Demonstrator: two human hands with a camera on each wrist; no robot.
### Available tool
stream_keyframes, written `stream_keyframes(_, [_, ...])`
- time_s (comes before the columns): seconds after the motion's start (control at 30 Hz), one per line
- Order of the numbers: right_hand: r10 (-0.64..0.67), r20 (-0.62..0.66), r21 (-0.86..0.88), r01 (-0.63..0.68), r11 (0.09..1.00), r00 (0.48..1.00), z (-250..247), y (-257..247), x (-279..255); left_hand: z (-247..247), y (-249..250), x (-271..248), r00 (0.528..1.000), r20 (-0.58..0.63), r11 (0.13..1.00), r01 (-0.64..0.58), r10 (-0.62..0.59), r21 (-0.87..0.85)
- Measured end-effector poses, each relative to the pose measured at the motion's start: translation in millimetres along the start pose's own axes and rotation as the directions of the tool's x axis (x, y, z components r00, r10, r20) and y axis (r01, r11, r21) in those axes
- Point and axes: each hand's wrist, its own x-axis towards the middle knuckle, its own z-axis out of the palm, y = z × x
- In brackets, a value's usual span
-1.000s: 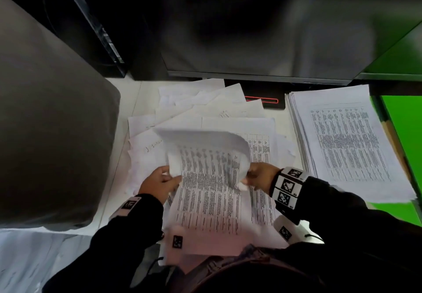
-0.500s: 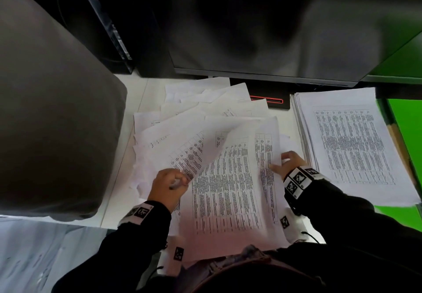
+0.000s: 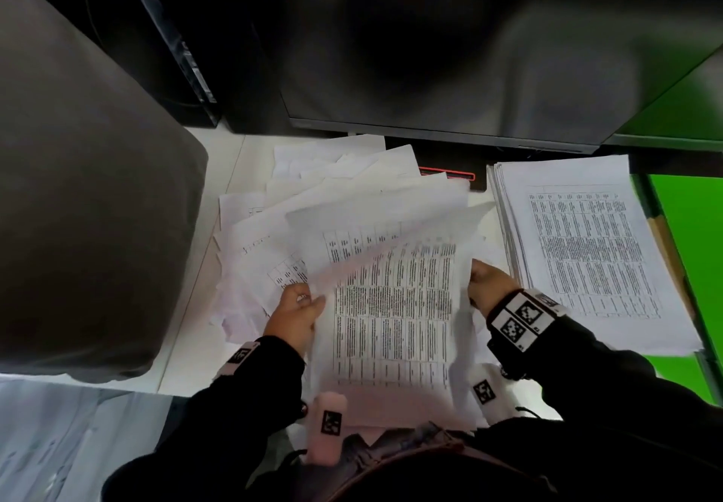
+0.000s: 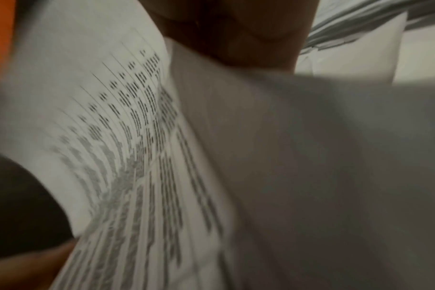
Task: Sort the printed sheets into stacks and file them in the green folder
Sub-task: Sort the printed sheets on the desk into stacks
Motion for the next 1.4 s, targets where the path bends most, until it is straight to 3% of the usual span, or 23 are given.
stream_keyframes(0.1, [0.113, -0.099, 0.155, -0.096, 0.983, 0.989, 3, -7, 3, 9, 1, -6, 0.995, -0.102, 0.990, -0.016, 0.001, -0.143])
stream_keyframes(0.17, [0.136, -0.097, 0.239, -0.109, 0.965, 0.986, 5, -8, 1, 10, -1, -8, 0.992, -0.128, 0.991, -0.009, -0.008, -0.130])
stream_keyframes(0.23, [0.075, 0.005, 0.162, -0.075, 0.984, 0.997, 8, -11, 2, 5, -3, -6, 0.996, -0.080, 0.996, 0.028, -0.036, -0.090])
stream_keyframes(0.3, [0.041, 0.057, -0.089, -0.036, 0.995, 0.998, 10, -10, 5, -2, -7, -4, 0.998, -0.063, 0.999, 0.013, -0.011, 0.031])
stream_keyframes(0.37, [0.075, 0.011, -0.245, -0.070, 0.967, 0.997, 11, -10, 9, -13, -9, 0, 0.970, -0.241, 0.986, 0.010, 0.030, 0.165])
stream_keyframes(0.43, [0.095, -0.010, -0.280, -0.094, 0.955, 0.995, 10, -10, 13, -26, -12, 3, 0.918, -0.396, 0.989, 0.056, 0.003, 0.136])
stream_keyframes(0.47, [0.102, -0.002, -0.297, -0.098, 0.950, 0.995, 8, -11, 12, -31, -13, 5, 0.916, -0.401, 0.995, 0.064, -0.030, 0.073])
stream_keyframes(0.57, [0.093, 0.017, -0.322, -0.082, 0.943, 0.996, 11, -8, 14, -36, -19, 8, 0.951, -0.263, 0.982, 0.128, -0.161, -0.137])
stream_keyframes(0.63, [0.078, 0.036, -0.340, -0.061, 0.939, 0.996, 14, -9, 12, -33, -21, 11, 0.947, -0.261, 0.978, 0.155, -0.189, -0.143])
stream_keyframes(0.77, [0.082, 0.070, -0.372, -0.050, 0.927, 0.994, 16, -7, 15, -27, -19, 13, 0.859, -0.498, 0.989, 0.147, -0.121, 0.013])
stream_keyframes(0.93, [0.097, -0.015, -0.215, -0.098, 0.972, 0.995, 13, -5, 14, -24, -17, 12, 0.856, -0.500, 0.983, 0.177, -0.131, 0.045])
stream_keyframes(1.0, [0.075, 0.002, -0.215, -0.073, 0.974, 0.997, 12, -9, 13, -24, -16, 13, 0.851, -0.498, 0.978, 0.205, -0.165, 0.026])
stream_keyframes(1.07, [0.053, 0.071, -0.278, -0.032, 0.960, 0.996, 13, -11, 13, -23, -18, 14, 0.875, -0.445, 0.973, 0.227, -0.190, 0.031])
stream_keyframes(1.17, [0.063, 0.122, -0.360, -0.015, 0.933, 0.991, 17, -9, 13, -24, -17, 10, 0.901, -0.396, 0.935, 0.280, -0.178, 0.216])
stream_keyframes(1.33, [0.107, -0.040, -0.289, -0.114, 0.951, 0.993, 13, -5, 16, -41, -8, 11, 0.855, -0.517, 0.846, 0.307, -0.044, 0.436])
stream_keyframes(1.4, [0.121, -0.056, -0.299, -0.133, 0.945, 0.991, 8, -3, 17, -46, -6, 12, 0.867, -0.499, 0.853, 0.268, -0.011, 0.447])
